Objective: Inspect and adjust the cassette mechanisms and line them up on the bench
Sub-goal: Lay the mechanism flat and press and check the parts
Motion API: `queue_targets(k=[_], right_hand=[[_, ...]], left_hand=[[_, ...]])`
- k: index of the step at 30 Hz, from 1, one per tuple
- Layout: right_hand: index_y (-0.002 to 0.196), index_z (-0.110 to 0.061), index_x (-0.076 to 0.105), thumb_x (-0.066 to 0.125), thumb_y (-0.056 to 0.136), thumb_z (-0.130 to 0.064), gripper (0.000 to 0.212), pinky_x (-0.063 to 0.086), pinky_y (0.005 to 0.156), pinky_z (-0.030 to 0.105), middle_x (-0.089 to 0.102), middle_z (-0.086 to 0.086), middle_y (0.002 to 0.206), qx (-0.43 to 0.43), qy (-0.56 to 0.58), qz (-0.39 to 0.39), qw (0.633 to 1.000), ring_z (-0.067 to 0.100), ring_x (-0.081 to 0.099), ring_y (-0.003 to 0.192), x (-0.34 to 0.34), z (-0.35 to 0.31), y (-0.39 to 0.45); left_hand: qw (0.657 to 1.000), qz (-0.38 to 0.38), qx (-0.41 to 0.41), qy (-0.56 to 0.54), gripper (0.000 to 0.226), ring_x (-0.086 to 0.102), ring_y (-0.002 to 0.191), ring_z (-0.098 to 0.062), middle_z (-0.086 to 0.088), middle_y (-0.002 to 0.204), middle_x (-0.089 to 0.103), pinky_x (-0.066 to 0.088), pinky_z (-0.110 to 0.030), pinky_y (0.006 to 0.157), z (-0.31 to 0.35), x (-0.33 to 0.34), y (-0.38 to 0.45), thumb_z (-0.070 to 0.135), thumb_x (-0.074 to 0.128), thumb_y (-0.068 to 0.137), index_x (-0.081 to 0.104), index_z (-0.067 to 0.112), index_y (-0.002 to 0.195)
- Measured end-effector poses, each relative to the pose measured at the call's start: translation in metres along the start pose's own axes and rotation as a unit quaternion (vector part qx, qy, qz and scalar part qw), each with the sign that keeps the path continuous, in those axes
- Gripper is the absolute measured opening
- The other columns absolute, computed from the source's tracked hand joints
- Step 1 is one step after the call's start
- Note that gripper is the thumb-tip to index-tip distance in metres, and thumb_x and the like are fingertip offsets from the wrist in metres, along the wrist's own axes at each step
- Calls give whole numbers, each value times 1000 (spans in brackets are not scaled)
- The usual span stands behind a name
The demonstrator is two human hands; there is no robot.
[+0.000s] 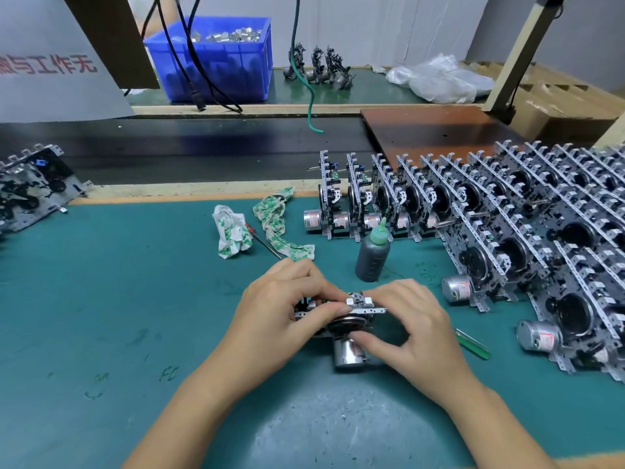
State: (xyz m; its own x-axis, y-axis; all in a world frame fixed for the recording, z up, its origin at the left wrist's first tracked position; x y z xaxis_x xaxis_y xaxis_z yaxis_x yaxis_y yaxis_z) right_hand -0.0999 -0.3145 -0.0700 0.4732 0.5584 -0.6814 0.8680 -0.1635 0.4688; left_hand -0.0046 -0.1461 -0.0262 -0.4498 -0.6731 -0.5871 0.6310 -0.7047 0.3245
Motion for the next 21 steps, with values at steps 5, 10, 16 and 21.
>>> queue_targets(k=[5, 10, 16, 21], right_hand=[[63, -10, 65, 55, 83, -48, 44, 40, 65, 32, 59, -4, 62, -60, -129, 62, 988, 21, 56, 69, -4, 1, -2], [68, -12, 67, 55, 80, -46, 38, 39, 66, 30, 58, -7, 64, -45, -102, 56, 992, 15, 51, 71, -5, 3, -2], [75, -18, 66, 58, 75, -51, 34, 40, 69, 30, 57, -11, 72, 12, -53, 31, 998, 9, 49, 75, 0, 1, -2], [114, -40, 60, 69, 70, -48, 45, 35, 92, 14, 57, -17, 104, 80, 152, -33, 985, 10, 51, 108, 5, -2, 2]], left_hand=[[1000, 0, 11, 4, 18, 50, 78, -4, 8, 83, 56, 35, -15, 69, -1, 0, 0, 43, 62, 80, 74, 29, 83], [1000, -4, 9, -2, 19, 49, 78, -2, 11, 82, 56, 35, -16, 69, 0, 0, 0, 44, 62, 80, 74, 29, 83], [1000, -4, 5, 0, 12, 49, 78, -2, 13, 81, 55, 34, -15, 68, 0, 0, 0, 33, 65, 79, 75, 27, 83], [1000, -4, 9, 3, 12, 49, 78, -1, 14, 81, 55, 34, -14, 69, 0, -1, -1, 33, 65, 80, 75, 26, 83]])
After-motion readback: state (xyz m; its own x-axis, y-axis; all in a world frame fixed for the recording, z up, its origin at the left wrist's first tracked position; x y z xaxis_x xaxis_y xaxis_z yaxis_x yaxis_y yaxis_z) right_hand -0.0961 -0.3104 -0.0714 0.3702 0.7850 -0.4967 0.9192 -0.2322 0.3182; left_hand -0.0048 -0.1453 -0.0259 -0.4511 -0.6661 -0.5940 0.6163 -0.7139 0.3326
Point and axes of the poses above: each hand's wrist, its own y-axis towards the middle knuckle, its own x-axis out of the palm, z = x × y, the point moved 1 cm from there along y, towards the middle knuckle
